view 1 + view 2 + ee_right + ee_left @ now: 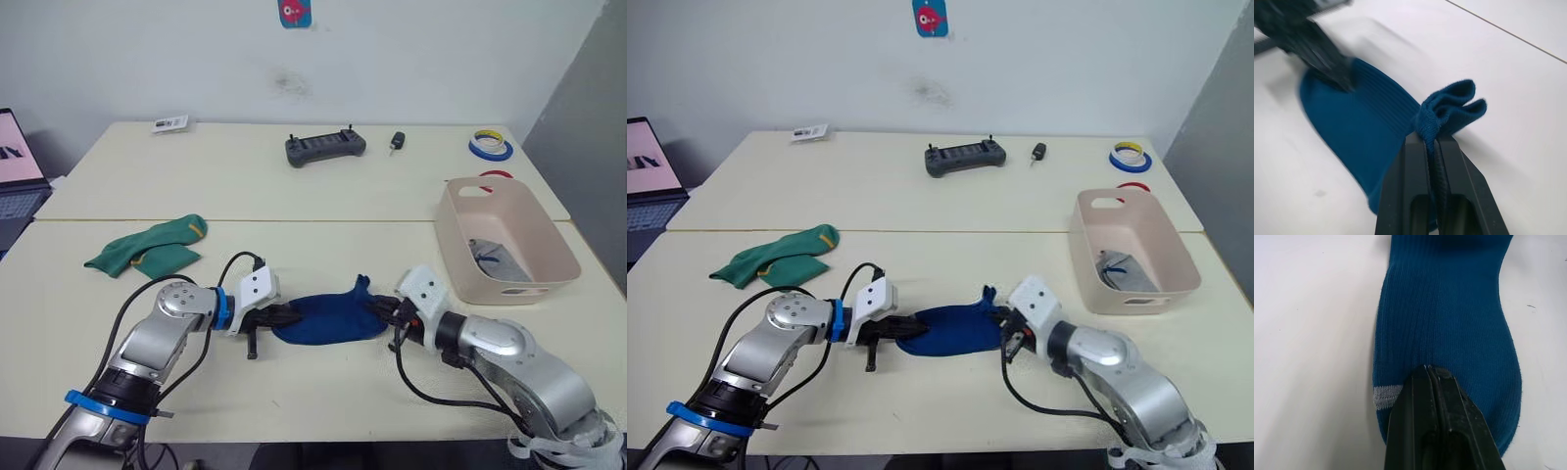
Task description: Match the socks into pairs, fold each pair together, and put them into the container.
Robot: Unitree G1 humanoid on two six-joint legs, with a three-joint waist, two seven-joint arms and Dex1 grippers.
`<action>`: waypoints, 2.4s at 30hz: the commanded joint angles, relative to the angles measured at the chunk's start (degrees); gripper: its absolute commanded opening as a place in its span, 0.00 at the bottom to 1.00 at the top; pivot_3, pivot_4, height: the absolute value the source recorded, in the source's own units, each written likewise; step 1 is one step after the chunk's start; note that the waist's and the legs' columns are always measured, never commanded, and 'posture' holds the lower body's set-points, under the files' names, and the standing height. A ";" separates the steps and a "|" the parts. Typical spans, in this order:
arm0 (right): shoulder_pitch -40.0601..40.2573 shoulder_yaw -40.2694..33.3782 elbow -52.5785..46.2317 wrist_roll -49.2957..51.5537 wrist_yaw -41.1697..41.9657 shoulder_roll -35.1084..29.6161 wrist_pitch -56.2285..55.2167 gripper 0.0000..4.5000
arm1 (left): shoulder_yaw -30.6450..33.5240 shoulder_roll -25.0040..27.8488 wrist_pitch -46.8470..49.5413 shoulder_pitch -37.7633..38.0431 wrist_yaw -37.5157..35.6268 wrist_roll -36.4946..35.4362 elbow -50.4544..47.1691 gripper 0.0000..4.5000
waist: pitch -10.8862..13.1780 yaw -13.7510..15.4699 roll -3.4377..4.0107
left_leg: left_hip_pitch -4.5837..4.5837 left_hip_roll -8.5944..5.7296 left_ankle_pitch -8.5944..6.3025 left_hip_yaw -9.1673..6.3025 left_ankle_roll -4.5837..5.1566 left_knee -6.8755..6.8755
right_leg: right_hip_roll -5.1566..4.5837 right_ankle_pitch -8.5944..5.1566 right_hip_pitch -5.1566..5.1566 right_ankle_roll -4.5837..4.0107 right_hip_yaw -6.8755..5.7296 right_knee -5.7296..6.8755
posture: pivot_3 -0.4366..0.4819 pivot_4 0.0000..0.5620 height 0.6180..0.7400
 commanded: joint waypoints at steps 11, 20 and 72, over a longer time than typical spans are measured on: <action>-9.51 7.69 8.05 4.51 -3.56 14.39 9.68 0.00 | -1.09 0.83 1.29 2.09 0.77 1.20 -0.60 0.00 | -0.01 -0.02 0.02 | 0.04 0.00 0.00 -0.01 0.00 0.01 | -0.01 0.00 -0.03 0.00 0.03 0.10 | 0.48 0.27 1.00; -9.95 10.17 15.03 2.25 -4.27 17.04 6.21 0.00 | 2.47 2.95 3.66 2.83 0.62 -1.47 -2.20 0.00 | -0.02 -0.26 0.03 | 0.06 0.03 0.00 -0.02 0.00 -0.01 | 0.01 0.00 -0.09 -0.01 0.05 0.15 | 0.48 0.27 1.00; -14.14 21.18 26.30 -8.03 8.72 11.70 -13.89 0.01 | 11.51 9.56 14.24 -6.05 -4.83 -15.18 -6.33 0.00 | 0.05 -0.02 -0.02 | -0.05 -0.04 0.01 -0.01 0.00 0.03 | 0.02 0.00 -0.15 0.00 -0.01 0.14 | 0.48 0.27 1.00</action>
